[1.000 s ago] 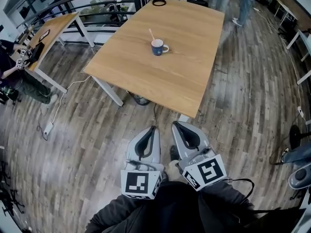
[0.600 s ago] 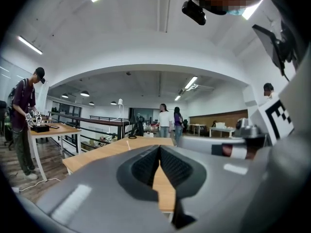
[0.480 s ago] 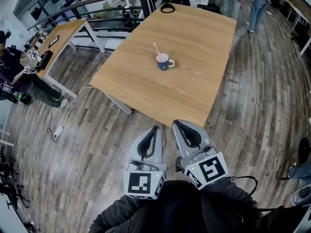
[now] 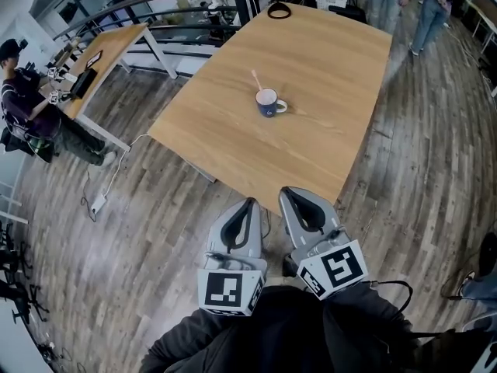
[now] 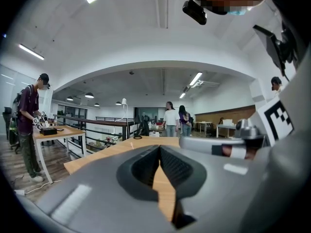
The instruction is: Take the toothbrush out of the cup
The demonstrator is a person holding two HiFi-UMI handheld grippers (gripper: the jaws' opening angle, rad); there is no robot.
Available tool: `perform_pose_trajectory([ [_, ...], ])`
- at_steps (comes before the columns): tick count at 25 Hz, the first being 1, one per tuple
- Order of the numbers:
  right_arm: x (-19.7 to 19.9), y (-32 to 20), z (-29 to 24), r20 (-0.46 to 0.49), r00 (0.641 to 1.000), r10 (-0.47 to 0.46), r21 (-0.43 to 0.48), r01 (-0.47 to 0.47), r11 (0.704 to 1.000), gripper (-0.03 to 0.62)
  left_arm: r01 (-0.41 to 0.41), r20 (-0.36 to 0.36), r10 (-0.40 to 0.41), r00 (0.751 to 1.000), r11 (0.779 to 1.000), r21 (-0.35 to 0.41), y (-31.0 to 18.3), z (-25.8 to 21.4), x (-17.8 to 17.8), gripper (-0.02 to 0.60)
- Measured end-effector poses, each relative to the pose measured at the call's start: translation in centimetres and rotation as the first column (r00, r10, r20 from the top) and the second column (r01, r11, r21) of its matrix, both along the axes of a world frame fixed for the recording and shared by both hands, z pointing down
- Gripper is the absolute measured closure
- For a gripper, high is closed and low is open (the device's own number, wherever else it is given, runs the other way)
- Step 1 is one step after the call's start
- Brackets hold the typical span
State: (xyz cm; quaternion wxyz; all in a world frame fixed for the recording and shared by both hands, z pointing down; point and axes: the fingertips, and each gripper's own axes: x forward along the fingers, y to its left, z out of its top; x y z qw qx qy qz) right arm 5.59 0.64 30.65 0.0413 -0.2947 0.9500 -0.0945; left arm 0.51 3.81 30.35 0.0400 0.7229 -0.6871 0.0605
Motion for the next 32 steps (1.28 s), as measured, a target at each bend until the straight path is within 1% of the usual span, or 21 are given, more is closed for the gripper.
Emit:
perform_pose_trajectory([
  [6,-1.7,-3.0,0.3,-0.009,1.0,0.006,0.011,-0.006,1.0,0.592,0.005,-0.005,-0.005,1.0,1.0,0.014,-2.9,0.3,-2.0,0.574],
  [13,-5.3,-7.2,2.1,-0.046,0.998,0.033,-0.005,-0.033,0.999,0.592,-0.012,-0.047,0.012,0.999,1.0,0.001,-7.5,2.2,-5.9,0.574],
  [22,-10.4,-14.8,4.0,-0.088,0.989,0.119,-0.05,-0.123,0.991,0.592,-0.096,-0.094,0.093,0.991,0.995,-0.03,-15.9,3.8,-11.4,0.574],
  [26,-12.8,-17.7,4.8,-0.097,0.984,0.153,-0.068,-0.16,0.985,0.592,-0.136,-0.118,0.13,0.984,0.989,-0.048,-19.1,4.7,-13.7,0.574],
  [32,-16.1,-21.6,4.9,-0.125,0.97,0.21,-0.072,-0.22,0.973,0.592,-0.196,-0.159,0.183,0.97,0.978,-0.067,-23.3,5.2,-17.2,0.574],
])
